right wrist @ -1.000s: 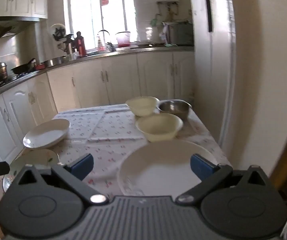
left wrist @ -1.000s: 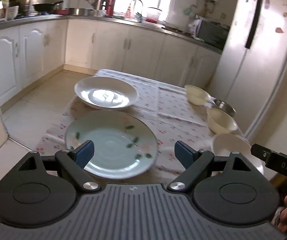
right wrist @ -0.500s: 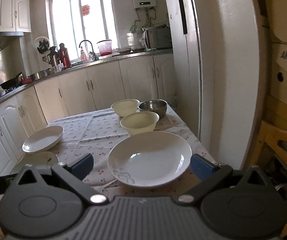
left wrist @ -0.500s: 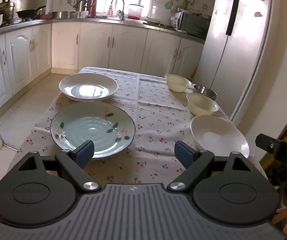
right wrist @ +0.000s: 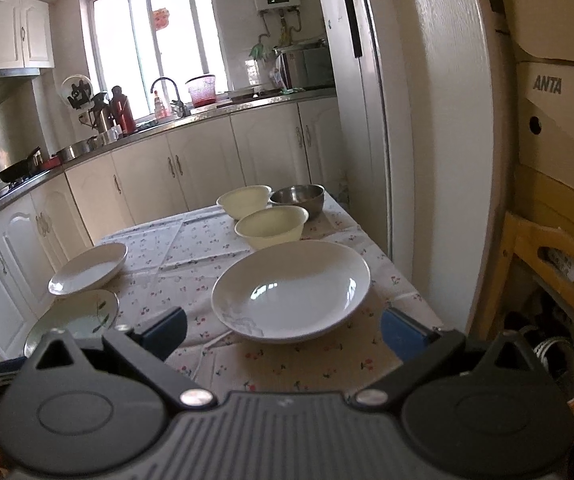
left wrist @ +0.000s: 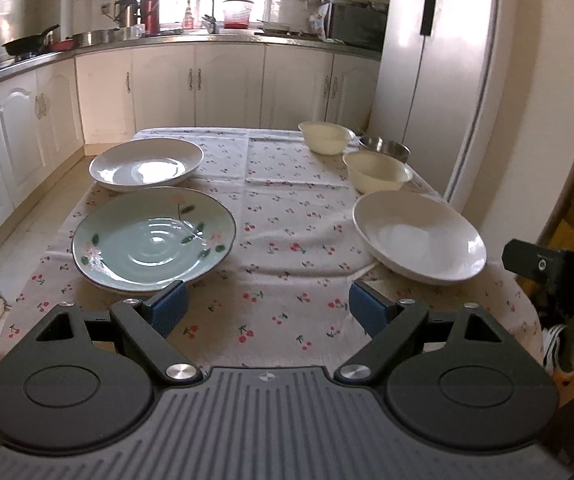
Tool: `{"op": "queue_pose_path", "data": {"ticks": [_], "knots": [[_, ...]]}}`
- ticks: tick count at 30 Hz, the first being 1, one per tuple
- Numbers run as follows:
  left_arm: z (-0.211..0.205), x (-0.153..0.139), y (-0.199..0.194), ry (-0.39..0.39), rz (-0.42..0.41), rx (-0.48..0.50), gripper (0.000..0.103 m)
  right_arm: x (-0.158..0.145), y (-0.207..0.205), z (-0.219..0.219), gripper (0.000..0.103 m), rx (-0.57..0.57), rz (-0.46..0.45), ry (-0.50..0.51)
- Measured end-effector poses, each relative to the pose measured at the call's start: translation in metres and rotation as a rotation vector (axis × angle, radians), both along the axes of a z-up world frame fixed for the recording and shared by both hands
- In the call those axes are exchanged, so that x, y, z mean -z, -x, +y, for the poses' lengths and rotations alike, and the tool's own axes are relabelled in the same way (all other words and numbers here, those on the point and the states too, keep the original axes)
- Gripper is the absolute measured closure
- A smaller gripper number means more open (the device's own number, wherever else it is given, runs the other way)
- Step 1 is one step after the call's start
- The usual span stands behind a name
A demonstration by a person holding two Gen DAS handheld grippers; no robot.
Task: Organize plates and bowls
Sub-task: 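Move both grippers toward the pale green leaf-painted plate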
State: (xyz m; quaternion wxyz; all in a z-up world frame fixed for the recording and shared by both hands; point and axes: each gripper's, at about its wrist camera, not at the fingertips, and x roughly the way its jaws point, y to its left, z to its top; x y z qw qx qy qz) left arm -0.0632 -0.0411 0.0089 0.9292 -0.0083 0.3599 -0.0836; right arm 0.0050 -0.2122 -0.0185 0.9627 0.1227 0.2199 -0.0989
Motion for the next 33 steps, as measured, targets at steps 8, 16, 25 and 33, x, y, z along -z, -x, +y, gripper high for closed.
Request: {"op": "queue_pose_path", "data": {"ticks": [8, 16, 25, 33], "knots": [[0.002, 0.003, 0.01, -0.018, -0.047, 0.017, 0.0, 0.002, 0.0, 0.004, 0.001, -0.023, 0.008, 0.01], [-0.015, 0.014, 0.007, -0.036, -0.071, 0.013, 0.0, 0.007, 0.0, 0.008, 0.001, -0.069, 0.008, -0.006], [-0.01, 0.02, -0.006, -0.014, -0.015, 0.0, 0.0, 0.012, -0.008, 0.01, 0.001, -0.091, 0.011, -0.014], [-0.005, 0.036, -0.027, 0.016, 0.047, 0.003, 0.0, 0.021, -0.019, 0.009, 0.001, -0.137, 0.023, -0.041]]}}
